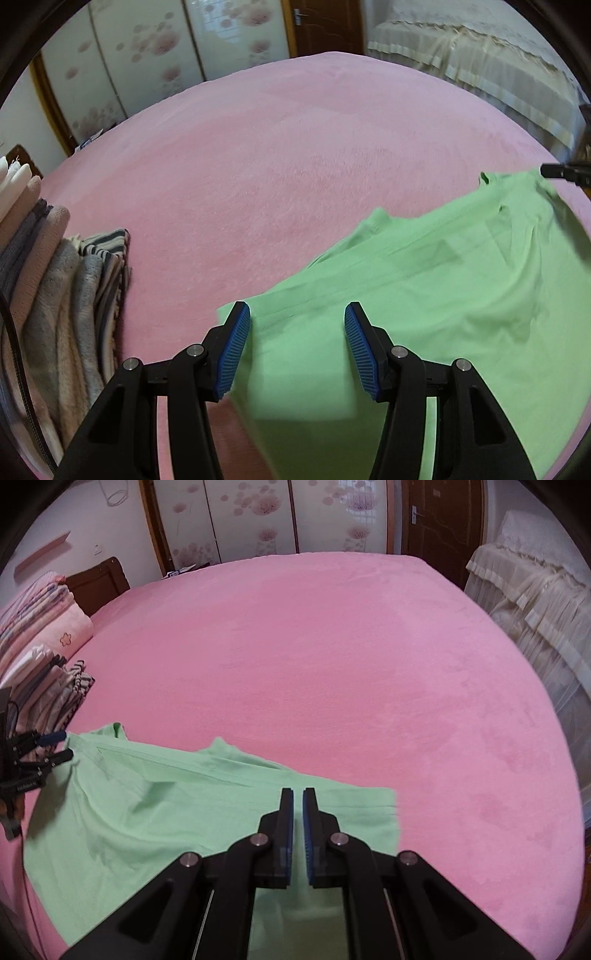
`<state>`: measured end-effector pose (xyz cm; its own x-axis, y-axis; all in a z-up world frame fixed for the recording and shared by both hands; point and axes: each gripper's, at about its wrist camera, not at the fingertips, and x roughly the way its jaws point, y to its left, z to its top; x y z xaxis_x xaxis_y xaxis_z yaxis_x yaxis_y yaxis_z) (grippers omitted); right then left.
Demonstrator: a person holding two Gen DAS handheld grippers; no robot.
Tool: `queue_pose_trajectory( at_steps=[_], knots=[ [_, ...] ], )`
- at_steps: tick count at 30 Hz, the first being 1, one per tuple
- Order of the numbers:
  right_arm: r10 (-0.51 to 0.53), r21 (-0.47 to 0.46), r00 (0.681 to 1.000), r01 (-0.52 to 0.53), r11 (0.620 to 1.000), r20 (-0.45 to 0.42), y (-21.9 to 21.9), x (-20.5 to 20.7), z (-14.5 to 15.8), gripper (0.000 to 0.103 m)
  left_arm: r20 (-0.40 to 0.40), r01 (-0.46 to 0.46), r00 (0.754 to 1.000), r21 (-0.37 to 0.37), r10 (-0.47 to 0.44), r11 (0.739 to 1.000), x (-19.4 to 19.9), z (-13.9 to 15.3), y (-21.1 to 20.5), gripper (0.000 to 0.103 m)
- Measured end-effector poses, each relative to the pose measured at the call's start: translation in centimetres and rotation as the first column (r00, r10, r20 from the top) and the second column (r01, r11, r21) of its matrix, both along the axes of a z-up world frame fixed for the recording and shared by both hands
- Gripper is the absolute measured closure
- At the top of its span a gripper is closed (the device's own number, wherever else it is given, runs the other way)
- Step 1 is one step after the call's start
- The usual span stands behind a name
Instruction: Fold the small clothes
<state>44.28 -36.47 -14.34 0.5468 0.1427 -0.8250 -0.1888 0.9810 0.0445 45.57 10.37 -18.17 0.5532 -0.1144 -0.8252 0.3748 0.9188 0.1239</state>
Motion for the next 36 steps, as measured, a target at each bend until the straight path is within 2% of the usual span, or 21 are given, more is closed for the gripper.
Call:
queue_pose_trajectory(
  at_steps=[4, 6, 11, 15, 20, 25, 30, 36],
  knots=[
    [-0.001, -0.06, 0.999, -0.001, 0.998, -0.034, -1.1, 0.2, -1.1, 0.098, 0.001, 0.023, 1.0, -0.004, -0.023, 1.0, 0.3, 0.5, 0.4, 0.051],
    [0.001, -0.093, 0.999, -0.005, 0.996, -0.045, -1.0, 0.2, -1.8, 0.094, -0.007, 0.031, 1.0, -0.007, -0.031, 1.0, 0.9, 0.7, 0.3, 0.051],
    [0.008, -0.159, 1.0, -0.007, 0.987, 0.007, -0.6, -0.3, -2.1, 0.06, -0.028, 0.036, 0.999, -0.017, -0.037, 0.999, 0.3, 0.5, 1.0, 0.051],
    [0.0, -0.161, 1.0, 0.004, 0.987, 0.025, -0.7, -0.2, -2.1, 0.06, -0.034, 0.041, 0.999, -0.043, -0.043, 0.998, 0.2, 0.3, 1.6, 0.051],
    [-0.018, -0.124, 1.0, 0.018, 0.992, 0.006, -1.1, 1.0, -2.5, 0.06, -0.034, 0.03, 0.999, -0.072, -0.033, 0.997, 0.8, 0.2, 2.1, 0.051],
    [-0.034, -0.072, 0.999, 0.034, 0.997, -0.002, -1.6, 1.8, -2.9, 0.06, -0.037, 0.037, 0.999, -0.064, -0.039, 0.997, 1.4, 0.3, 2.0, 0.051],
    [-0.037, -0.038, 0.999, 0.037, 0.999, -0.006, -1.7, 2.0, -3.1, 0.06, -0.044, 0.001, 0.999, -0.08, -0.004, 0.997, 2.3, 0.0, 2.6, 0.051],
    [-0.037, -0.02, 0.999, 0.037, 0.999, -0.007, -1.9, 2.1, -3.3, 0.062, -0.065, -0.055, 0.997, -0.155, 0.045, 0.986, 3.7, -0.3, 3.4, 0.051]
  ],
)
